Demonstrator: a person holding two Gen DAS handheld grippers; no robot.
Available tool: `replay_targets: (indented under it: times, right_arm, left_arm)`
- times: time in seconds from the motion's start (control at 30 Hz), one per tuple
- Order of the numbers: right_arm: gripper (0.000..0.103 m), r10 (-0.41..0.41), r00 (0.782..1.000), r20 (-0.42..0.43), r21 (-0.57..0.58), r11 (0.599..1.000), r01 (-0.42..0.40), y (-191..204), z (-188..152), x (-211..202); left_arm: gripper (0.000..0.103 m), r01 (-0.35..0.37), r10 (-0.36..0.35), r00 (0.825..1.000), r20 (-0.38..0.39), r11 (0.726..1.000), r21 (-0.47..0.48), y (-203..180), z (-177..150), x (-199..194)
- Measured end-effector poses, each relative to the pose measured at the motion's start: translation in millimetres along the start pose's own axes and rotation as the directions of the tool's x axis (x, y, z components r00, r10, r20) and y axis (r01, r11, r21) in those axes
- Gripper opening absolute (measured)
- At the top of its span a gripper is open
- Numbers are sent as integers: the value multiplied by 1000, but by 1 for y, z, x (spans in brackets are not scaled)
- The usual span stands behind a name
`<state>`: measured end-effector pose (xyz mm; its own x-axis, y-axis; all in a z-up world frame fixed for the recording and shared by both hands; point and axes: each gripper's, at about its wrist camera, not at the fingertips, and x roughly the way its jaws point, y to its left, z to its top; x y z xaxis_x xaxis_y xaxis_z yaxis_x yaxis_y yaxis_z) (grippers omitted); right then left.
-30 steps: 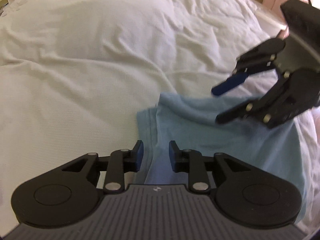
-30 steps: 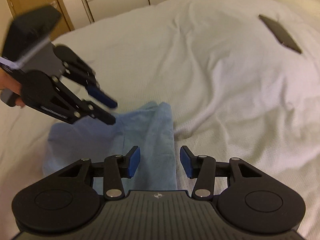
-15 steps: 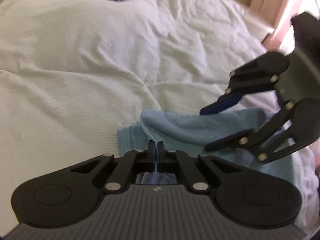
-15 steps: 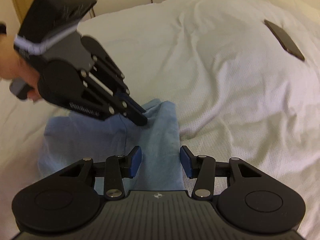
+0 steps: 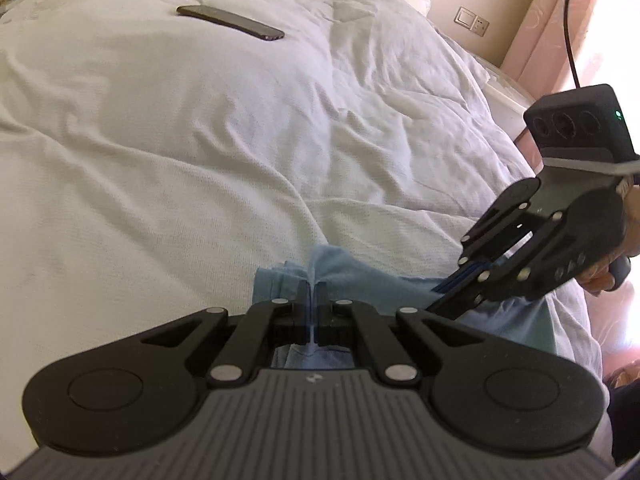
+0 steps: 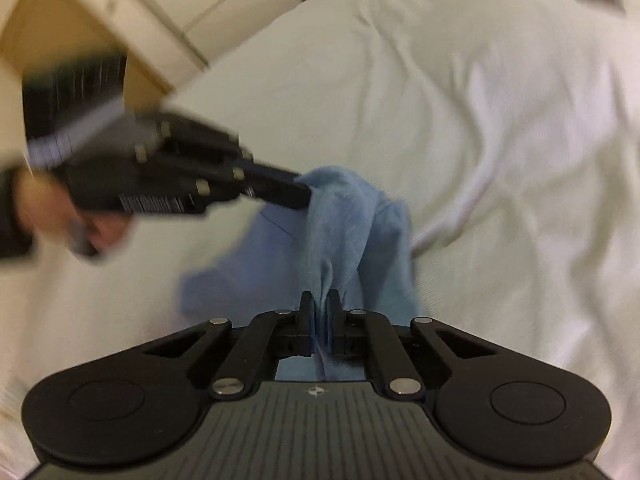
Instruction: Fold clothes
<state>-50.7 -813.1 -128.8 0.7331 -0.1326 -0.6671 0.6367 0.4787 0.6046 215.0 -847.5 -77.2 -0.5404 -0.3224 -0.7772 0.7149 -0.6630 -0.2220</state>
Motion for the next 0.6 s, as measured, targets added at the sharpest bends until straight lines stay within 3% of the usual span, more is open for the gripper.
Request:
replay_targets:
  times: [0.1,0.17,0.2,0.3,0.33,0.4,0.5,0.6]
  right_arm:
    - [7,93,995,25,107,990,-95,-17,-1,-6]
    - [7,155,987,44,162,974,-160,-26,-2,-10]
    - [4,136,989,50,144,979,-142,-25,-1,-12]
    - [6,-88,993,73,-65,994,93,-2,4,-21]
    - [5,-126,988,89,-109,985,135,4,5,-23]
    - [5,-117,987,109,-146,980,132,11,7,-26]
    - [5,-28,996,87,-149,988,41,18,9,-22]
    - [6,157,987,34,-51,987,-155,8,10,-13]
  left_arm:
    - [0,3,-3,1000,9,1000,3,-1,1,0]
    - [0,-21,19,998,56,1000,20,-6,3,-12]
    - [0,-18,18,997,74,1000,8,-7,3,-18]
    - [0,-29,30,997,76,1000,-6,-10,-1,-26]
    - [0,-30,31,997,70,999,-11,-10,-4,-27]
    - [0,-35,36,998,59,999,-19,-9,-8,-28]
    - [0,-34,38,996,75,998,-46,-6,-12,-34]
    - [0,-33,40,995,92,997,-75,-1,-11,-36]
